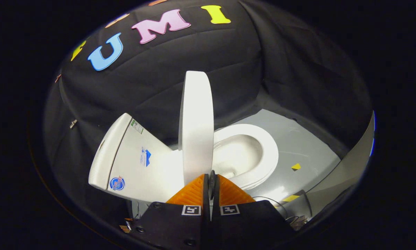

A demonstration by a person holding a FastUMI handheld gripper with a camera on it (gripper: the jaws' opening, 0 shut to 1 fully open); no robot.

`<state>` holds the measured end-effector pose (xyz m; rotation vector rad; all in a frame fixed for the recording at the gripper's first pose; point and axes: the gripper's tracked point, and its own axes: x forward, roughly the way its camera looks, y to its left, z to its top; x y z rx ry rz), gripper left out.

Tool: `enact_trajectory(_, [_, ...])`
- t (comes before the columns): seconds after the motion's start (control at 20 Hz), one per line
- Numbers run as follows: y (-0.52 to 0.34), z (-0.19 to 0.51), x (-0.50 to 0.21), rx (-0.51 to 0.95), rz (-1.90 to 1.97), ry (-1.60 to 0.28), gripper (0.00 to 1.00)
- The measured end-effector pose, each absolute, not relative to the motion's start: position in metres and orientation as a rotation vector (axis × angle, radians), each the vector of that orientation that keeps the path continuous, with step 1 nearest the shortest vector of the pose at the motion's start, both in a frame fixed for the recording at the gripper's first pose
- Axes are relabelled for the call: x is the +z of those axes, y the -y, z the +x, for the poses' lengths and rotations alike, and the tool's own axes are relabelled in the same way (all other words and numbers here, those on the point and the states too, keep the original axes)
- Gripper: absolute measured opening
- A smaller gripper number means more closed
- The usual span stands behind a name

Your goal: Open the toilet lid.

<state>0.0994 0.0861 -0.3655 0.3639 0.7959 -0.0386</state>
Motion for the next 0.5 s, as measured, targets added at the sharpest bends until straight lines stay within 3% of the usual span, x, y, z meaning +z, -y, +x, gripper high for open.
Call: enact_trajectory(0.5, [-0.156, 0.096, -0.329, -0.046, 0.208, -0.698, 0.05])
